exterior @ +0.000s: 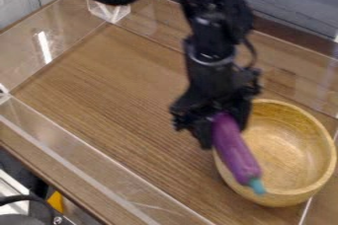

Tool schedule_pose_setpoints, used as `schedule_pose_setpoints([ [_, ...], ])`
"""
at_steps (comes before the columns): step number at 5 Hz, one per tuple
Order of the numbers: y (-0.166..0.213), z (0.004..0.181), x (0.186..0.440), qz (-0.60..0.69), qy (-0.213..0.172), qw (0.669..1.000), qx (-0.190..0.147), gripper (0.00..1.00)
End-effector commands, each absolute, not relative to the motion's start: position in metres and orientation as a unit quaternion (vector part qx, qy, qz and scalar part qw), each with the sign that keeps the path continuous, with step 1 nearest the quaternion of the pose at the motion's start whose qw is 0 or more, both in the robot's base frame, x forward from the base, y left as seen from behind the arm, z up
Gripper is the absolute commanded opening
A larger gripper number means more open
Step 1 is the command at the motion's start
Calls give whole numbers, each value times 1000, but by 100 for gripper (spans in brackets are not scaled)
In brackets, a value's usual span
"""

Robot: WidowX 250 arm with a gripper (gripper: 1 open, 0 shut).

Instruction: Put the purple eggplant in the brown bowl

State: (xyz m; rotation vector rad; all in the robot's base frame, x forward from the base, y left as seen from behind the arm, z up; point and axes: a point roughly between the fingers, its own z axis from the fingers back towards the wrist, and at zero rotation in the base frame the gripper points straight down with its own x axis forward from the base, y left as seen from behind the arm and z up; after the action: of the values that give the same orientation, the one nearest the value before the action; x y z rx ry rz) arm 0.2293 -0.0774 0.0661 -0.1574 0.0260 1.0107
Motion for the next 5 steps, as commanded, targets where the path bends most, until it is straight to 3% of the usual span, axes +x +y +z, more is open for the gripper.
schedule_pose_setpoints([
  [1, -100, 71, 234, 471, -1, 878, -88, 0],
  [5, -107, 68, 227, 459, -6, 884, -89, 0],
])
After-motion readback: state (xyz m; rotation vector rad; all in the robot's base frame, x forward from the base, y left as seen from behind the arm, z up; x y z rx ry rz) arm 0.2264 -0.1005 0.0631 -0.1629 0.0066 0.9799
